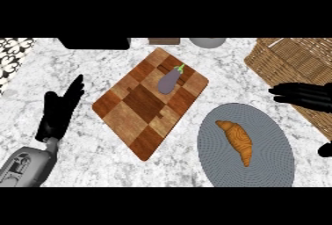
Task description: Pick the croissant from the placemat and place it in the basket
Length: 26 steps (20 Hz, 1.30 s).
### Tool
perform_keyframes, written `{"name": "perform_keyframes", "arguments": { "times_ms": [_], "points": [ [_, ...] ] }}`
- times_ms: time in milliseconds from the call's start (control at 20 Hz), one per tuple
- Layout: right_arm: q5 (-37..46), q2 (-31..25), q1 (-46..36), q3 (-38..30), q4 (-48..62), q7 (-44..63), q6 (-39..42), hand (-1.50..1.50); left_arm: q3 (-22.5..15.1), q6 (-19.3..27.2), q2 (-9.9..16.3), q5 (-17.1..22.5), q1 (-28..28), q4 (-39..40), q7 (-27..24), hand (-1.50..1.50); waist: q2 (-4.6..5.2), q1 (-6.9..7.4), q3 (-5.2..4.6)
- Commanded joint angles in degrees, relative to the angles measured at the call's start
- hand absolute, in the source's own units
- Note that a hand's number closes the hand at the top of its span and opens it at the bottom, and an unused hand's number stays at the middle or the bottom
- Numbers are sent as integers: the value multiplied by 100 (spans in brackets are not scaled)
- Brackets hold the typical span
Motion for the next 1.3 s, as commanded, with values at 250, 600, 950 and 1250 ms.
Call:
{"name": "perform_keyframes", "arguments": {
  "times_ms": [250,600,950,1250],
  "points": [
    [503,610,-237,250,750,-618,75,-150,318,-236,-87,-140,157,-157,74,0,-12,-13,-1],
    [875,1092,-279,634,935,-535,-57,-150,474,-269,-353,-415,-71,430,-173,0,-8,-45,-3],
    [1284,1414,12,577,825,-559,-342,-150,574,-296,-449,-688,164,-116,223,0,-27,-66,-3],
    [1803,1902,-274,540,1811,-1049,-666,-150,798,-581,-637,-831,-25,325,-1,0,-11,-57,-2]
  ]
}}
